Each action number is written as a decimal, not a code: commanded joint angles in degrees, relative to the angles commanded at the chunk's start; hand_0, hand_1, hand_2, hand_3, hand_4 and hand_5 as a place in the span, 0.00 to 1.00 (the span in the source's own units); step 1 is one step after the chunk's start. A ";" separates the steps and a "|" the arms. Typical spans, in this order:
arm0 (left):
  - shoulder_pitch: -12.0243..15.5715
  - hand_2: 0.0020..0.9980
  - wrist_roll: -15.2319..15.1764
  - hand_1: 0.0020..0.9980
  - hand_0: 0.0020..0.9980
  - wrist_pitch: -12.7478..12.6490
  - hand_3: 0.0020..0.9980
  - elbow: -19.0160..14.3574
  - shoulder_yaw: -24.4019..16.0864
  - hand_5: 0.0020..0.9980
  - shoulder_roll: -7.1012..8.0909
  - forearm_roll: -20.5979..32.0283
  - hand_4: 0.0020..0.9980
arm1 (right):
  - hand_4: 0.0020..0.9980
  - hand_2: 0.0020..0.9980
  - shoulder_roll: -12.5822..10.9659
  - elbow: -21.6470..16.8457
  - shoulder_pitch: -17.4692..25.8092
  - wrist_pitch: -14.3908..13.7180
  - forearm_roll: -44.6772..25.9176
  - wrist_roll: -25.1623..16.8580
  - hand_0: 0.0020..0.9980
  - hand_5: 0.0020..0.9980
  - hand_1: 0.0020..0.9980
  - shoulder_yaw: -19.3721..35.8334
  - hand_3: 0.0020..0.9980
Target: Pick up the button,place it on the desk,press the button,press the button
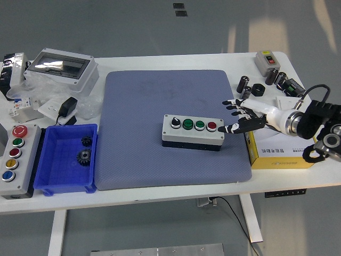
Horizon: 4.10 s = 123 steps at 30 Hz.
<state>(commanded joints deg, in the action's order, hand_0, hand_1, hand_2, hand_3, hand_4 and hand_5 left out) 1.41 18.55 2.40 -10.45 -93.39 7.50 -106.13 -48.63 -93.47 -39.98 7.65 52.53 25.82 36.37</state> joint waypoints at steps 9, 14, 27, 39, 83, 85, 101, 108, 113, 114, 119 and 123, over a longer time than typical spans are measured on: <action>-0.40 0.53 0.10 0.57 0.63 0.20 0.59 -0.07 0.10 0.12 0.31 0.02 0.55 | 0.43 0.50 -2.87 -0.89 -4.88 7.05 -4.42 6.25 0.14 0.22 0.37 0.13 0.98; -0.42 0.53 0.58 0.57 0.63 0.43 0.59 -0.23 -0.23 0.12 0.36 -0.43 0.55 | 0.25 0.23 -0.33 0.51 -8.42 6.60 -4.73 6.66 0.02 0.10 0.13 -4.57 0.95; -0.44 0.53 1.14 0.57 0.63 0.83 0.59 -0.42 -1.07 0.12 0.51 -1.53 0.54 | 0.20 0.20 4.74 2.48 -11.89 4.69 -3.49 6.60 0.01 0.04 0.10 -10.90 0.89; -0.54 0.51 1.08 0.57 0.63 0.89 0.59 -0.43 -1.30 0.12 0.50 -1.79 0.54 | 0.20 0.20 7.43 5.55 -11.86 3.29 -3.68 6.26 0.00 0.05 0.10 -14.55 0.87; -0.11 0.50 -0.27 0.57 0.63 0.78 0.58 0.05 -0.36 0.13 -1.57 -0.74 0.55 | 0.60 0.60 38.65 12.43 28.90 -27.47 29.70 -35.80 0.38 0.35 0.47 32.36 0.72; -0.13 0.50 -0.32 0.57 0.63 0.70 0.58 0.04 -0.55 0.13 -1.53 -0.83 0.55 | 0.60 0.60 38.72 12.95 29.24 -30.19 29.40 -38.68 0.38 0.35 0.47 32.70 0.72; -1.19 0.52 0.11 0.57 0.63 -0.32 0.58 0.02 -0.29 0.11 -1.24 -0.24 0.55 | 0.68 0.77 36.85 14.47 33.38 -25.35 0.78 -53.67 0.79 0.56 0.74 38.01 0.69; -1.28 0.52 1.48 0.57 0.63 -0.39 0.58 -0.63 -1.78 0.11 -1.04 -0.56 0.55 | 0.68 0.76 36.84 14.68 33.67 -24.98 -6.62 -52.43 0.79 0.55 0.74 39.07 0.69; -1.28 0.52 1.51 0.57 0.63 -0.39 0.58 -0.62 -1.58 0.12 -0.77 -0.41 0.56 | 0.68 0.76 36.40 15.51 32.85 -25.35 -7.15 -50.72 0.79 0.54 0.73 38.40 0.69; -1.26 0.52 1.49 0.57 0.63 -0.40 0.58 -0.61 -1.60 0.12 -0.70 -0.50 0.56 | 0.68 0.76 36.27 15.63 32.70 -25.35 -7.26 -50.46 0.79 0.54 0.73 38.22 0.69; -1.22 0.53 1.26 0.58 0.63 -0.48 0.58 -0.53 -1.72 0.13 -0.37 -1.06 0.56 | 0.68 0.75 35.78 15.80 32.28 -25.26 -7.43 -49.65 0.78 0.55 0.73 37.54 0.69; -1.34 0.53 0.87 0.58 0.63 -0.57 0.58 -0.37 -1.63 0.13 -0.03 -1.32 0.56 | 0.68 0.75 35.29 15.68 31.90 -25.32 -7.06 -48.99 0.78 0.55 0.73 36.93 0.69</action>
<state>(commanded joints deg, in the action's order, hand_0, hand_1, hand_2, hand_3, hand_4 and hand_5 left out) 0.07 19.43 1.83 -10.82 -95.03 7.47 -107.45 -13.34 -77.79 -8.08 -17.67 45.47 -23.17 73.30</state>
